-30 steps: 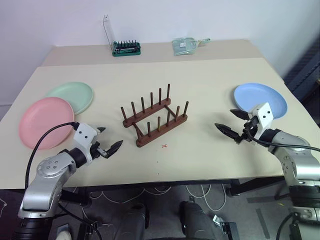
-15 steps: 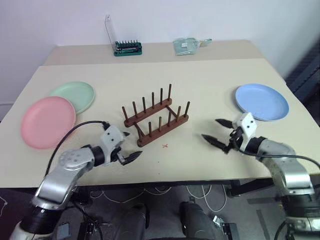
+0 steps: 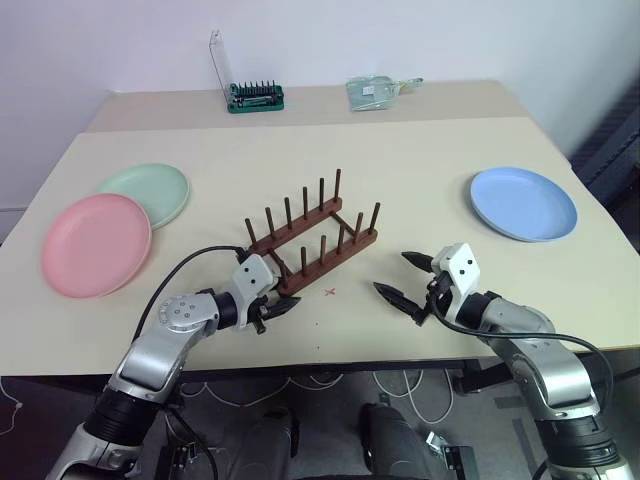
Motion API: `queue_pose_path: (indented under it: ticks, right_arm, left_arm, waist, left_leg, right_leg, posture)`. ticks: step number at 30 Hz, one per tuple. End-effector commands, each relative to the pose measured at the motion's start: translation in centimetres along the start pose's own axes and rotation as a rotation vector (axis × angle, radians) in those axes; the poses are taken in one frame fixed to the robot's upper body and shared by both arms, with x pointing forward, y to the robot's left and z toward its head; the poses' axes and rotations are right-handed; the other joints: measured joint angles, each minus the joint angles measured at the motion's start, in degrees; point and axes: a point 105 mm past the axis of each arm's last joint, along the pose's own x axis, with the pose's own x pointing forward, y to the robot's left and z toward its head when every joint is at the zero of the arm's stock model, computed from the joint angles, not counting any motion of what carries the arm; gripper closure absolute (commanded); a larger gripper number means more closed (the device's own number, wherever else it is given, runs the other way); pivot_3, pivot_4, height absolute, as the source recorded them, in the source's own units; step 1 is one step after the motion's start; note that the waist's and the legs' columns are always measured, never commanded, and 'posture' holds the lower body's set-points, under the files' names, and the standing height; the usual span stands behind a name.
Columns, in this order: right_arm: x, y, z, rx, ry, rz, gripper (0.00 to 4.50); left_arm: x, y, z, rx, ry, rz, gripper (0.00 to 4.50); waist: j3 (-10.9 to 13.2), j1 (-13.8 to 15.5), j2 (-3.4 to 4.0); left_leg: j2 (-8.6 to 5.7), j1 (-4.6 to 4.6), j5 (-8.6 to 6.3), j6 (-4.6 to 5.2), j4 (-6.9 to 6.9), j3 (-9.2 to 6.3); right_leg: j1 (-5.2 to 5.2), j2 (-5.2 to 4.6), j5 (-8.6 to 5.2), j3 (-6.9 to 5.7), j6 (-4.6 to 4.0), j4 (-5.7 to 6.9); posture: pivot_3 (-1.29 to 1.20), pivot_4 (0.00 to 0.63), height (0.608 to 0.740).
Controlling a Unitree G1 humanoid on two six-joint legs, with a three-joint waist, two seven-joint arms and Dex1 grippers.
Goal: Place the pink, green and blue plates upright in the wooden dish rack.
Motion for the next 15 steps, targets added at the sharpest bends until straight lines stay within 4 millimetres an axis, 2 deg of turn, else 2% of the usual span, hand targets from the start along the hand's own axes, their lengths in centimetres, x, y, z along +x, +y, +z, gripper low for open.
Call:
queue_pose_path:
  ticks: [1, 5, 11, 15]
  right_arm:
    - [-0.1, 0.4, 0.9, -0.021, -0.033, -0.006, 0.00]
    - [0.0, -0.1, -0.1, -0.024, 0.002, -0.064, 0.00]
    - [-0.1, -0.2, -0.6, -0.013, 0.005, -0.108, 0.00]
    - [-0.3, -0.3, -0.7, -0.012, 0.000, -0.137, 0.00]
  left_arm:
    - [0.1, 0.2, -0.9, 0.015, 0.034, 0.008, 3.74]
    - [2.2, 0.7, -0.2, 0.064, -0.010, 0.003, 3.74]
    - [5.6, 0.4, 1.3, 0.184, -0.048, -0.173, 3.74]
    - [7.0, 0.2, 1.6, 0.224, -0.056, -0.275, 3.74]
  waist:
    - [0.0, 0.0, 0.02]
    - [-0.1, 0.5, 0.12]
    - [-0.1, 1.5, 0.14]
    - [-0.1, 1.4, 0.14]
  left_leg:
    - [0.00, 0.00, 0.00, 0.00, 0.00, 0.01]
    - [-0.03, 0.01, 0.00, 0.00, 0.10, -0.03]
    - [-0.08, 0.02, -0.04, 0.07, 0.41, -0.04]
    - [-0.10, 0.03, -0.09, 0.16, 0.48, -0.02]
  right_leg:
    - [0.00, 0.00, 0.00, 0.00, 0.00, 0.00]
    - [0.09, 0.00, 0.00, -0.01, 0.00, 0.00]
    - [0.34, -0.01, -0.01, -0.06, 0.02, -0.06]
    - [0.44, -0.02, -0.03, -0.08, 0.06, -0.12]
  posture:
    - [0.00, 0.150, 0.740]
    - [0.00, 0.150, 0.740]
    - [0.00, 0.150, 0.740]
    - [0.00, 0.150, 0.740]
